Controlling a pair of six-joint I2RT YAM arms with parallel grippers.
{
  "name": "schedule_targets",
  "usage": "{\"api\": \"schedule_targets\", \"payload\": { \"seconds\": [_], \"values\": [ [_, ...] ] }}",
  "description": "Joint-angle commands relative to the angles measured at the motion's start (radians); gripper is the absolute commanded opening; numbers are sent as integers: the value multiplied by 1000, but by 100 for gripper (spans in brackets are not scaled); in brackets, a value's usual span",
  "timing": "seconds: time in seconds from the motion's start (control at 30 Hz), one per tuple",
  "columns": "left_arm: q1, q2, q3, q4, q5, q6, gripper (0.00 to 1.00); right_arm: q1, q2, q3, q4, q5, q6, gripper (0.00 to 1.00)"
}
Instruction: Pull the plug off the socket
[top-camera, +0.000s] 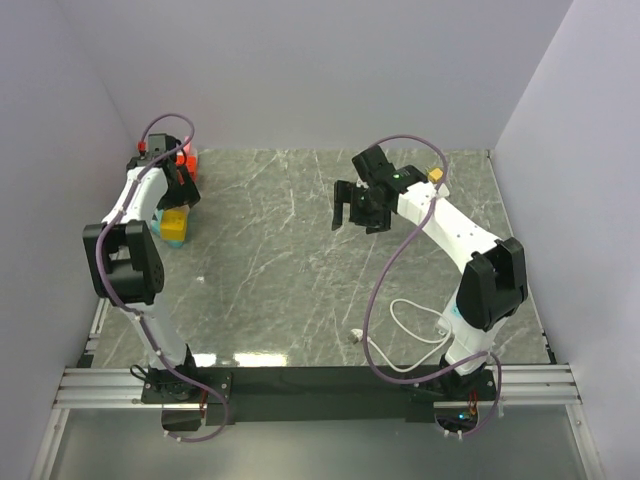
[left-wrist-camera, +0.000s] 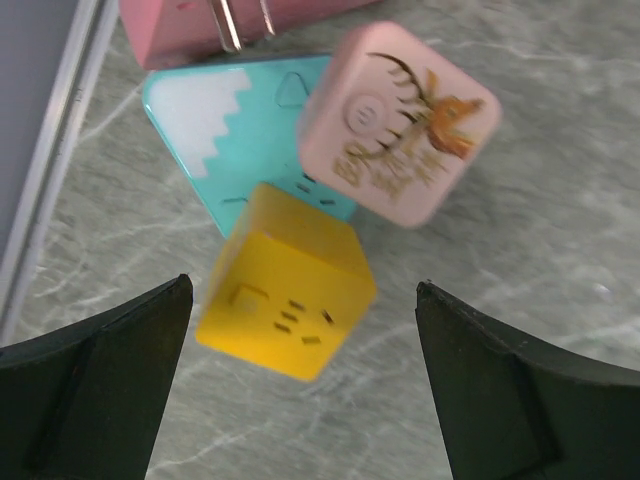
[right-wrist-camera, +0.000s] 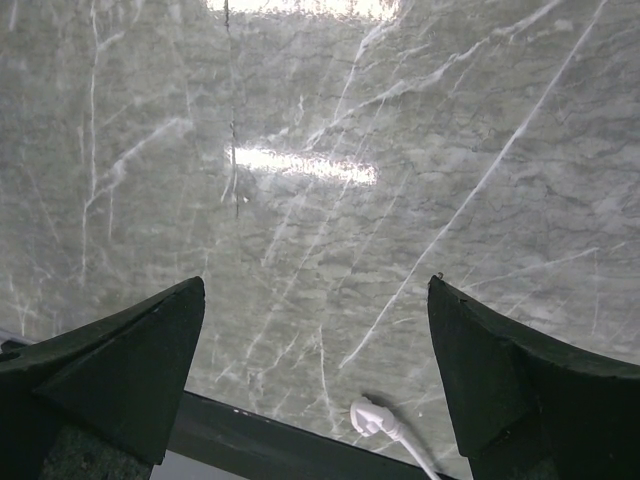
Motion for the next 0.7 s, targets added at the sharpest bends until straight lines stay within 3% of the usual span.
{"api": "schedule_targets", "payload": {
  "seconds": [0.0, 0.33, 0.43, 0.67],
  "values": [
    [8, 29, 55, -4, -72, 45, 100, 1, -20, -21, 16, -9, -26, 98],
    [3, 55, -19, 30, 11, 73, 94, 1, 19, -24, 10, -11, -30, 98],
    [-1, 27, -79, 48, 54, 73, 84, 1, 35, -22, 10, -17, -27, 98],
    [-73, -26, -171, 62, 151, 65, 40, -1, 29, -41, 16, -17, -13, 96]
  ]
}}
